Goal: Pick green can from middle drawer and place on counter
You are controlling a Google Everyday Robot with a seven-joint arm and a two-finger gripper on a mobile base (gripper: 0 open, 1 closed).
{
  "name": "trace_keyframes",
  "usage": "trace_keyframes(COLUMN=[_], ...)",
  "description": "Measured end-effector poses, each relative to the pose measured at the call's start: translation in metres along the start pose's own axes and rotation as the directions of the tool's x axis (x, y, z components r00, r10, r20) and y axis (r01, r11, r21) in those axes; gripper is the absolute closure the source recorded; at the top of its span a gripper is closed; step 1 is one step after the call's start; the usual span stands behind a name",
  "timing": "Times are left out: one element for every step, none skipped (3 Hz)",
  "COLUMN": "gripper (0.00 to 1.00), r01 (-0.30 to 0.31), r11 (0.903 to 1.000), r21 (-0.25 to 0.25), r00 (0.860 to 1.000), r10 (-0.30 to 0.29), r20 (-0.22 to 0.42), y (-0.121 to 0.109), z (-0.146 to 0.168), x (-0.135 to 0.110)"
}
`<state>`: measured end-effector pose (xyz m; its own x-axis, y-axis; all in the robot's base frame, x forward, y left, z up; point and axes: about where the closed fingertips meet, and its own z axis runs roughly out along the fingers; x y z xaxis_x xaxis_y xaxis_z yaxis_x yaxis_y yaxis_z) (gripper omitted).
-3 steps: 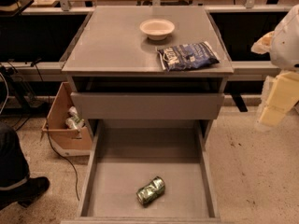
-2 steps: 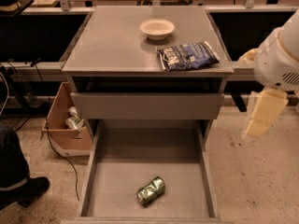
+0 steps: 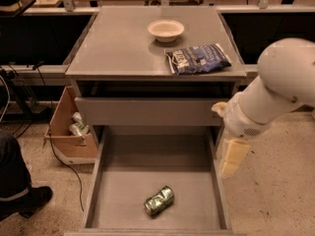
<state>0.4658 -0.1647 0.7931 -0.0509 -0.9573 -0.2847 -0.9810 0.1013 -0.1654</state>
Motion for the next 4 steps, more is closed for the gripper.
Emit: trace_keyframes(gripper=[0.00, 0.00, 0.00, 0.00], r01=[0.047, 0.065, 0.065, 0.126], r11=[0.9964, 0.9911, 0.9911, 0.9847], r21=[-0.070, -0.116, -0.116, -0.120], r00=[0.997, 0.994, 0.994, 0.987], r10=[-0.043, -0.054, -0.054, -0.112], r20=[0.060, 0.092, 0.092, 0.119], y=[0.009, 0.015, 0.015, 0.018], z=[0.086, 0.133, 0.133, 0.173], x=[0.006, 0.006, 0.006, -0.002])
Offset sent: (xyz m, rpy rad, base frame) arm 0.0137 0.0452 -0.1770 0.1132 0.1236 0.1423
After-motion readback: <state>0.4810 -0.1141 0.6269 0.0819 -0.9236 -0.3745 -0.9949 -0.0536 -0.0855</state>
